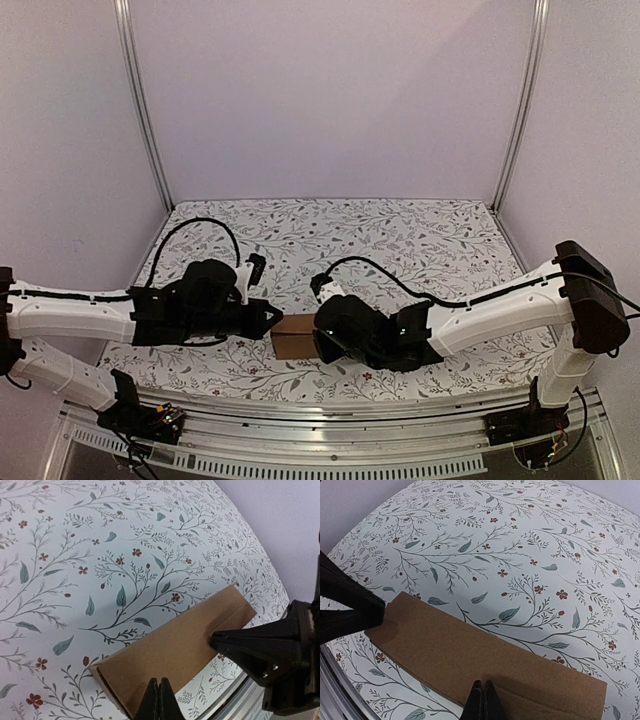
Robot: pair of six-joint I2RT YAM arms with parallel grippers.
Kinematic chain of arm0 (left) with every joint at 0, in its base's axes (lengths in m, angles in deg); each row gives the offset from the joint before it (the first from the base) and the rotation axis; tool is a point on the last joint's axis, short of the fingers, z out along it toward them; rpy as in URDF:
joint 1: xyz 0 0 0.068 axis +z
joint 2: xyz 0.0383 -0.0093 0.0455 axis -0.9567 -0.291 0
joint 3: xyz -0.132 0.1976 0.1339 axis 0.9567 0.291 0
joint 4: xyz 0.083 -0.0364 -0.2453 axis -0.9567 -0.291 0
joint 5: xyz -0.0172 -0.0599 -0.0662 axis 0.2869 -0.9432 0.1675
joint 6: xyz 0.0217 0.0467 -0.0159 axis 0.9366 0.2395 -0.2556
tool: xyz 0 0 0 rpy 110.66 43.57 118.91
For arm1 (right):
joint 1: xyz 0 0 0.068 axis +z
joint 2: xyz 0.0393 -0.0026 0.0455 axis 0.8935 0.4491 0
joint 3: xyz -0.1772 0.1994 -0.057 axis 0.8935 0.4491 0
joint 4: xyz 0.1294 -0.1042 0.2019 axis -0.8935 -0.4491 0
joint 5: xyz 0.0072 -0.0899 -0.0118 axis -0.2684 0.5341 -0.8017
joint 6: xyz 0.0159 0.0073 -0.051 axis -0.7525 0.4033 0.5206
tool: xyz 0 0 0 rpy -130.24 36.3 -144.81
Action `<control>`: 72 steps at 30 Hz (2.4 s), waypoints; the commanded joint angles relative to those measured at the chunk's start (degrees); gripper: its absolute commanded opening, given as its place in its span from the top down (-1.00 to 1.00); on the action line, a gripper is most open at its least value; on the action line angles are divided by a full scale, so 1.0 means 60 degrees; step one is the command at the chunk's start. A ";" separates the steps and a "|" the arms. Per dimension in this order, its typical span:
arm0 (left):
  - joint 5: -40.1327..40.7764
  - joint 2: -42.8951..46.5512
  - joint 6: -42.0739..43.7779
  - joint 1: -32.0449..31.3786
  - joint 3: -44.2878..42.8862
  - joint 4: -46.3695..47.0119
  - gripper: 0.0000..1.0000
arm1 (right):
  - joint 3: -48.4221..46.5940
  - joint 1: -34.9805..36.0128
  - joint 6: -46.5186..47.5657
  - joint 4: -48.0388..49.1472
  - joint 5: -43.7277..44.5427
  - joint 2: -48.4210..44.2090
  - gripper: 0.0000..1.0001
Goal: Fold the paper box
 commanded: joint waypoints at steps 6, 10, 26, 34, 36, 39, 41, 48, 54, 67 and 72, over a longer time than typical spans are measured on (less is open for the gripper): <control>-0.0829 -0.1366 -0.0541 0.0434 0.2328 0.3312 1.00 | 0.0413 0.0034 0.0051 -0.0886 -0.0461 0.0311 1.00; -0.0855 -0.1470 -0.0692 0.0434 0.2682 0.3574 1.00 | 0.0389 0.0028 0.0073 -0.0893 -0.0484 0.0140 1.00; -0.0458 -0.0946 -0.0019 0.0432 0.2580 0.2719 1.00 | -0.0082 -0.1815 0.2274 -0.0898 -0.4558 -0.2445 1.00; -0.0516 -0.0906 -0.0001 0.0427 0.2543 0.2644 1.00 | 0.1719 -0.2603 0.2211 0.0545 -0.5817 -0.2756 1.00; -0.0516 -0.0881 0.0003 0.0424 0.2542 0.2618 1.00 | 0.2526 -0.2781 0.1939 0.1346 -0.5929 -0.2785 1.00; -0.0489 -0.0861 -0.0024 0.0420 0.2559 0.2614 1.00 | 0.3564 -0.3027 0.1381 0.2321 -0.6067 -0.2639 1.00; -0.0463 -0.0903 -0.0031 0.0422 0.2564 0.2627 1.00 | 0.4143 -0.3072 0.0993 0.2906 -0.6141 -0.2409 1.00; -0.0480 -0.1083 -0.0016 0.0420 0.2457 0.2577 1.00 | 0.4613 -0.3085 0.0307 0.3709 -0.6362 -0.2254 1.00; -0.0473 -0.1028 -0.0029 0.0420 0.2428 0.2486 1.00 | 0.3847 -0.3112 0.0664 0.3083 -0.6251 -0.3172 1.00; -0.0344 -0.0813 0.0031 0.0420 0.2356 0.2248 1.00 | 0.3779 -0.3115 0.1249 0.1913 -0.5774 -0.4045 1.00; -0.0378 -0.0972 0.0023 0.0413 0.2269 0.2262 1.00 | 0.4082 -0.3102 0.0844 0.2657 -0.6095 -0.3008 1.00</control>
